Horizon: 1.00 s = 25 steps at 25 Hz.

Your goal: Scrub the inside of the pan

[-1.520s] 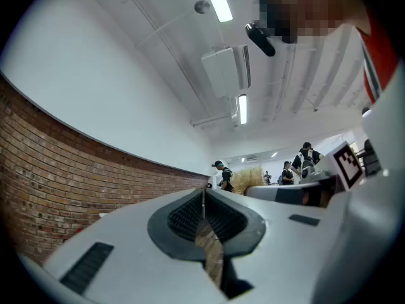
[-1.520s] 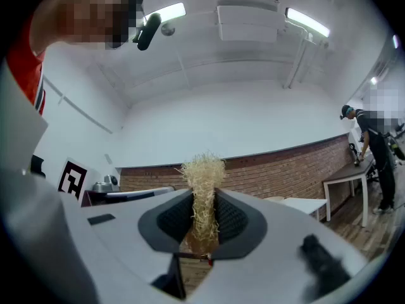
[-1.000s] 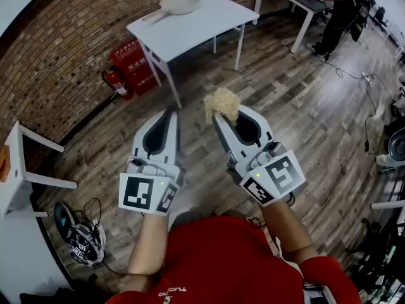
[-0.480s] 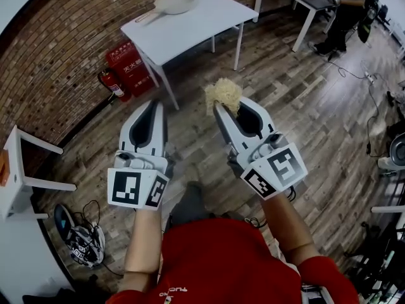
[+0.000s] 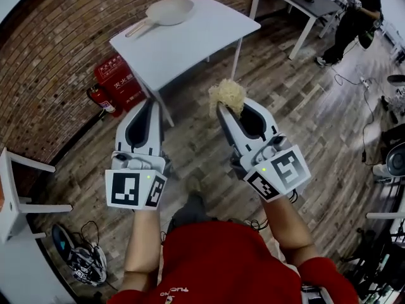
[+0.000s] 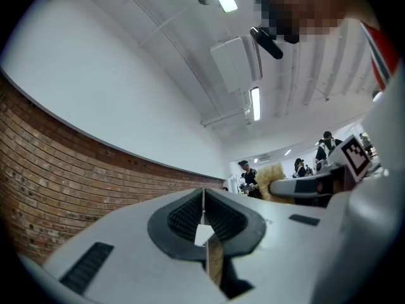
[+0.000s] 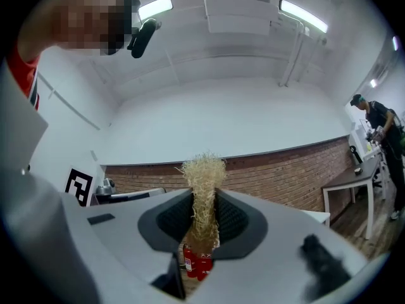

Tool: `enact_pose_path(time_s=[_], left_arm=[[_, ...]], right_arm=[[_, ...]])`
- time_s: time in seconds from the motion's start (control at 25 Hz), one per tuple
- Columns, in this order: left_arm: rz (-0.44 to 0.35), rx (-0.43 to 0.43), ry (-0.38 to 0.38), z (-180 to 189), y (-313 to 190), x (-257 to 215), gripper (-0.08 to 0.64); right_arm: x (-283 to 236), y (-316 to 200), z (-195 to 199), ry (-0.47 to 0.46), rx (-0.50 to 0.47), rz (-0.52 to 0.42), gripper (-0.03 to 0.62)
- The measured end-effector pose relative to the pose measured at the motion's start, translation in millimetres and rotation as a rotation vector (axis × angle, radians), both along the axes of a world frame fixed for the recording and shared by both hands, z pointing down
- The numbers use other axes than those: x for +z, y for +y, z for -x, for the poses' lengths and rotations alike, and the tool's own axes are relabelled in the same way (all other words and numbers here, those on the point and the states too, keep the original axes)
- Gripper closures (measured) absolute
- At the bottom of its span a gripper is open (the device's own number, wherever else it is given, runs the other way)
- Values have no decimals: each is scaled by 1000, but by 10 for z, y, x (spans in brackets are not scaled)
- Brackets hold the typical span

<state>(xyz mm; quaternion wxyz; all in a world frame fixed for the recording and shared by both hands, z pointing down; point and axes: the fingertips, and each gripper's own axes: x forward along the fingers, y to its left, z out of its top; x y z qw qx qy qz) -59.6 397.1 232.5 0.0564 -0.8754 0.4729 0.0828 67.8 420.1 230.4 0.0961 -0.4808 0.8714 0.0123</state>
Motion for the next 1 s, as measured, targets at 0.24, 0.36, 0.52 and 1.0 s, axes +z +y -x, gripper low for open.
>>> enact_pose_path(time_s=[0.24,0.36,0.52,1.0], left_arm=[[-1,15,2,213,-1146,-58,537],[8,33,5,244,-1617,-31,537],[23,39,15,281,-2090,49,537],[23,-27,-1,109,-3501,111,537]], right_arm=[[-63,-1143,232,16,18,10,505],[-39,-1601,282,26,31,27,505],[103,-2017,320,39,24,48,505],[135,-3506,111,70,-30,17,505]])
